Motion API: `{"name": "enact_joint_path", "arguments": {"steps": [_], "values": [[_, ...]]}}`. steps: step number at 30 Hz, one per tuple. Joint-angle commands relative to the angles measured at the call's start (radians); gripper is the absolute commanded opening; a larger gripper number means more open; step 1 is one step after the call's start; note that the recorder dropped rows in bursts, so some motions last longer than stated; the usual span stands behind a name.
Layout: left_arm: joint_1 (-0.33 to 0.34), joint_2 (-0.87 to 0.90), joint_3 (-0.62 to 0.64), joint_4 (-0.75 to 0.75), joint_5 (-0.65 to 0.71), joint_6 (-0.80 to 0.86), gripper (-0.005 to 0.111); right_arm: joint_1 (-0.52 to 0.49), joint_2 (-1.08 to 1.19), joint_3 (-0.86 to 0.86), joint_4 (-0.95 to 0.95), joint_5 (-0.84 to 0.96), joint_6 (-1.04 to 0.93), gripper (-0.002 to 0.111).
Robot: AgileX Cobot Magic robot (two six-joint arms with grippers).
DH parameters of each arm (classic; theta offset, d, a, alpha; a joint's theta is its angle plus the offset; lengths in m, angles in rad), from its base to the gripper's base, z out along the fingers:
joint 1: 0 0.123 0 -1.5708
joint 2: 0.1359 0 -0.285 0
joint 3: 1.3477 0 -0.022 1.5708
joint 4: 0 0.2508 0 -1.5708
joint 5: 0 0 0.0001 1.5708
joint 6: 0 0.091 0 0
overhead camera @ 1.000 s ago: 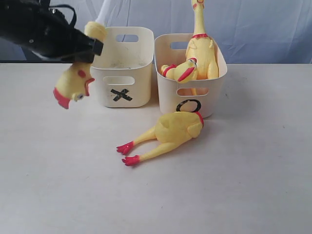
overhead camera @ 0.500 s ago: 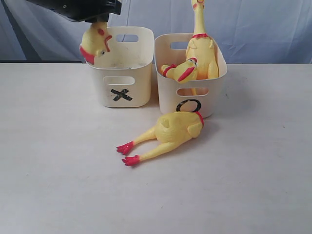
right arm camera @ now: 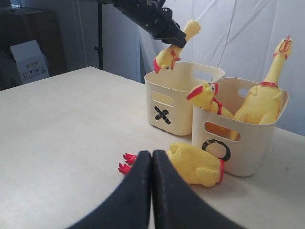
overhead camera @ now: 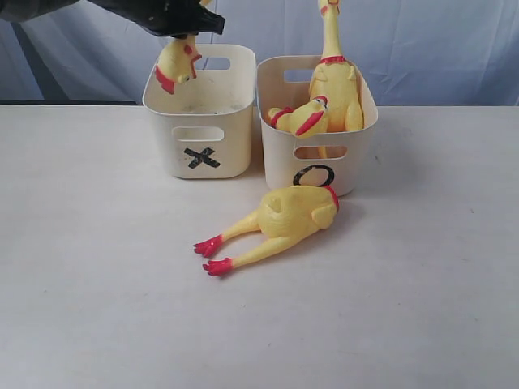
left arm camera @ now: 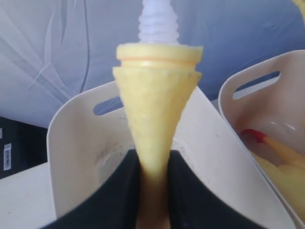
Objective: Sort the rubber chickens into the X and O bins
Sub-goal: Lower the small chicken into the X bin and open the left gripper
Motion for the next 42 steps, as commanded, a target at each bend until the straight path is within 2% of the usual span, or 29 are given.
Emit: {"name": "enact_joint_path", "arguments": {"steps": [1,7,20,29,42], "values": [[0.030,0.058,-0.061,0.004,0.008,-0.006,0.006,-0.002,-0.005,0.002,0.004,0.002,-0.009,0.000],[0.036,0.112,-0.074,-0.014,0.031,-0.006,0.017,-0.002,-0.005,0.002,0.004,0.002,-0.009,0.000],[0.036,0.150,-0.074,-0.039,0.066,-0.006,0.029,-0.002,-0.005,0.002,0.004,0.002,-0.009,0.000],[0.036,0.150,-0.074,-0.067,0.069,-0.006,0.042,-0.002,-0.005,0.002,0.004,0.002,-0.009,0.000],[0.036,0.120,-0.074,-0.122,0.076,-0.006,0.044,-0.002,-0.005,0.002,0.004,0.002,-0.009,0.000]]}}
